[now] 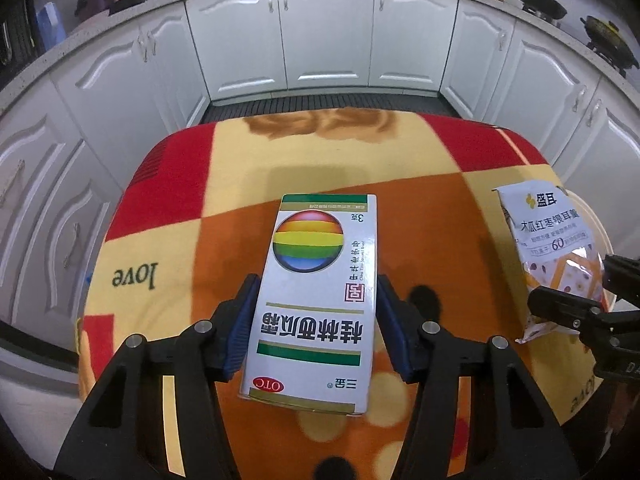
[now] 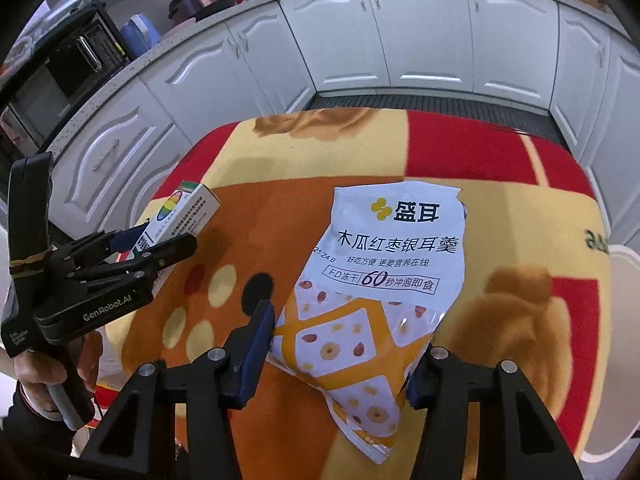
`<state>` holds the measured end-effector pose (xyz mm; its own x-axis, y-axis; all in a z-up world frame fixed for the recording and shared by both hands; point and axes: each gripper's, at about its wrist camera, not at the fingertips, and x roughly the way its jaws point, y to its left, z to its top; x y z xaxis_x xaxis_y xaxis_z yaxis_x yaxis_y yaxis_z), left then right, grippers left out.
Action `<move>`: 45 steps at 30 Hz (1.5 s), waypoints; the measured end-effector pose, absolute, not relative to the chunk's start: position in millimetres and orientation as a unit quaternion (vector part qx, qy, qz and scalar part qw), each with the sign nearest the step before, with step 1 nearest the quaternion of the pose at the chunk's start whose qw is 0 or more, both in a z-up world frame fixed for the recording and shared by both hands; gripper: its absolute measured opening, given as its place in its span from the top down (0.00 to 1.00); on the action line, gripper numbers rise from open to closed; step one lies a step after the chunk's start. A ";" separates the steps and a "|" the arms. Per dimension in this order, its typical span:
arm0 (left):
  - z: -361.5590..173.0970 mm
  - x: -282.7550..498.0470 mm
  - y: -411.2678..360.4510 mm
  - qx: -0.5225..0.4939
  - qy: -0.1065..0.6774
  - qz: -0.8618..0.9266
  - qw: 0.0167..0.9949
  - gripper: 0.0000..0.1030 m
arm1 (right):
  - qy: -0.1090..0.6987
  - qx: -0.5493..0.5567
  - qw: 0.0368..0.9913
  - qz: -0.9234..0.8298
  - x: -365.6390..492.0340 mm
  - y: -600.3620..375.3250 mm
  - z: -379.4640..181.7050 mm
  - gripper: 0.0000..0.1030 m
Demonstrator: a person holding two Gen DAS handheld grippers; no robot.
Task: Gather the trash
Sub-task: 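Carry the rainbow box and white-orange pouch with both grippers over the bin, then open both grippers to drop the box and pouch into the bin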
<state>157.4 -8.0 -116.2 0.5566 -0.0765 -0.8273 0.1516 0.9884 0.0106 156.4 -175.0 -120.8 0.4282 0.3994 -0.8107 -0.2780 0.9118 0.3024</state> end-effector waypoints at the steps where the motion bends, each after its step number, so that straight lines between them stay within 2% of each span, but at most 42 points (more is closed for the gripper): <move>1: -115.6 155.3 -11.8 0.037 0.466 -0.067 0.881 0.47 | 0.492 0.063 0.845 0.200 151.5 -180.4 -118.3 0.49; 12: -100.7 134.8 -84.0 0.048 0.447 -0.107 0.887 0.47 | 0.466 0.077 0.868 0.155 115.7 -249.7 -103.8 0.49; 22: -100.0 133.7 -159.6 0.040 0.460 -0.188 0.867 0.48 | 0.463 0.102 0.875 0.091 94.2 -329.2 -107.6 0.49; 40: -119.5 148.4 -303.7 0.068 0.483 -0.284 0.826 0.48 | 0.497 0.174 0.850 -0.005 99.7 -455.3 -160.5 0.48; 45: -128.4 156.9 -333.8 0.064 0.500 -0.299 0.810 0.48 | 0.507 0.196 0.839 -0.023 111.2 -478.6 -173.2 0.43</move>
<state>156.9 -333.8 -128.4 0.3215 -0.4210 -0.8482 0.5490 0.8127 -0.1952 111.2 -478.6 -173.2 0.4858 0.1602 -0.8592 0.2366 0.9223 0.3057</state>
